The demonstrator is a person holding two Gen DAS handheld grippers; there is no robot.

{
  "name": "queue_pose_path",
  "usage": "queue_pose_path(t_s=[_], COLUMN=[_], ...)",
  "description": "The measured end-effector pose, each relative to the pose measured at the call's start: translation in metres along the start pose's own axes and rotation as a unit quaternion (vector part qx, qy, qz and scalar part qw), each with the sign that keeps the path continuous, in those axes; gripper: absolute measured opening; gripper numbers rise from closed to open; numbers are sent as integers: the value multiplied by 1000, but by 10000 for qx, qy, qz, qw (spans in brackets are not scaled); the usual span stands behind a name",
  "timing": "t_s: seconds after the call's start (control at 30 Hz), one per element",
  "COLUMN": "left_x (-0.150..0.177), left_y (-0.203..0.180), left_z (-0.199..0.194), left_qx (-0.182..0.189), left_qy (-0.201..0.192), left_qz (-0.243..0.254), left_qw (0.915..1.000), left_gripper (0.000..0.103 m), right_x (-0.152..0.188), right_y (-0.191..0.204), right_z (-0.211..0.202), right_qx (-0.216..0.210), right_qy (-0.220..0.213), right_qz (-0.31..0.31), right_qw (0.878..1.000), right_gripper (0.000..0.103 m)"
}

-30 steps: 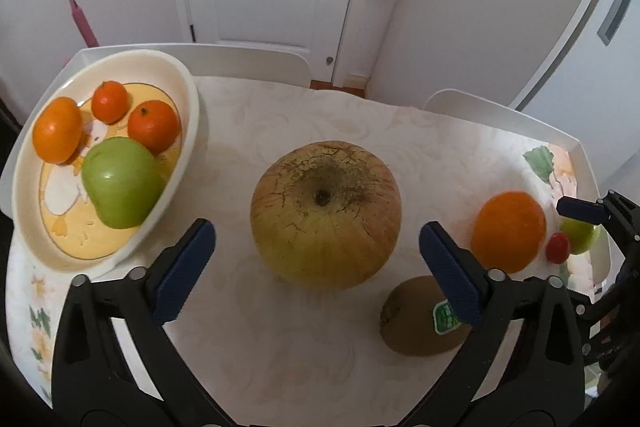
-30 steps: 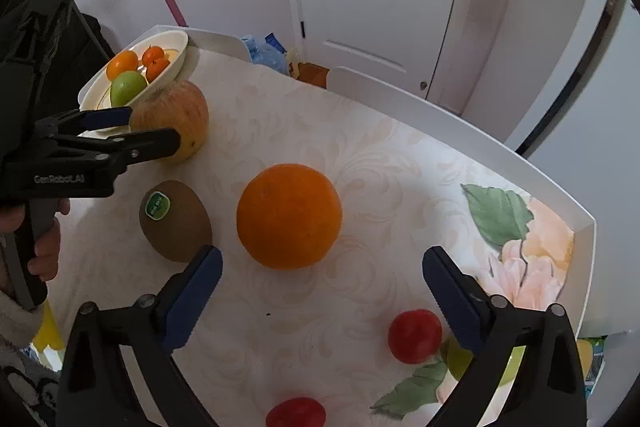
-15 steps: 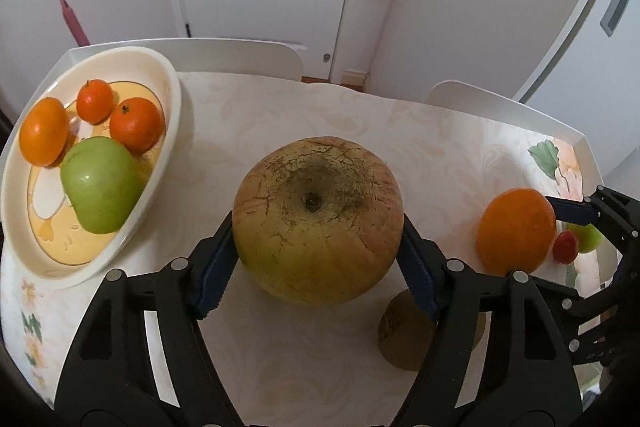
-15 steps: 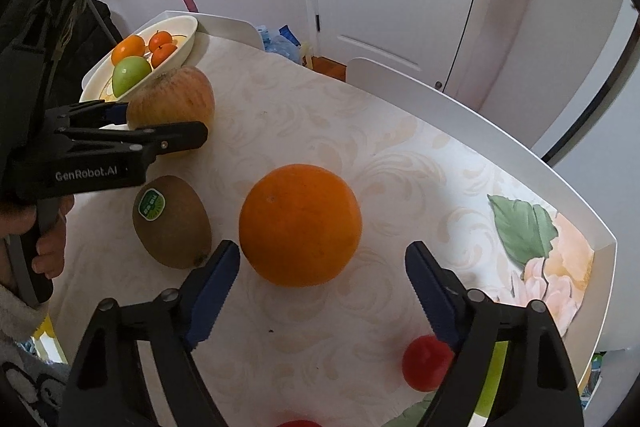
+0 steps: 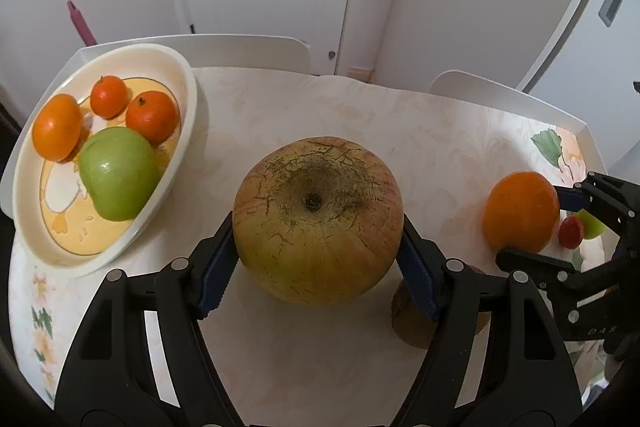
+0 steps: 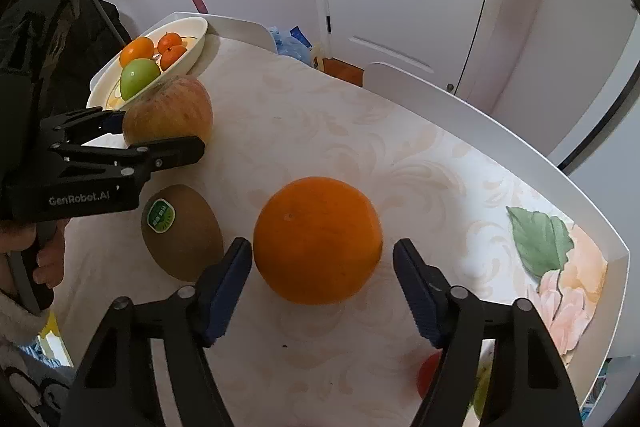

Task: Organize fruits
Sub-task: 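Grasp the large pear with the left tool while the right tool grasps the big orange, then carry the pear into the duck plate and open the left tool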

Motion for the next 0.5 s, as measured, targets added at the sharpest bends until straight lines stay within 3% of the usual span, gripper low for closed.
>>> queue_pose_path(t_s=[0.2, 0.37, 0.5], left_x=[2, 0, -1], left_y=[0, 3, 5], left_z=[-5, -14, -28], left_qx=[-25, -33, -50], left_qy=[-33, -113, -198], left_qz=[60, 47, 44], left_qw=[10000, 9999, 9998], left_gripper=[78, 78, 78], right_x=[-1, -4, -3], right_y=[3, 5, 3], right_z=[0, 1, -2], right_qx=[-42, -22, -29], right_qy=[-9, -35, -41], right_qz=[63, 36, 146], right_qw=[10000, 10000, 9999], right_gripper=[67, 57, 57])
Point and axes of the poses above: each gripper's, at about its wrist camera, not at the fingertips, and z roughly the way its jaws point, y to its left, x to its underside, the point moved 10 cm from there along z, roughly the way its jaws point, and after that the axes turned 14 degrees about z, right-handed, at the moved point
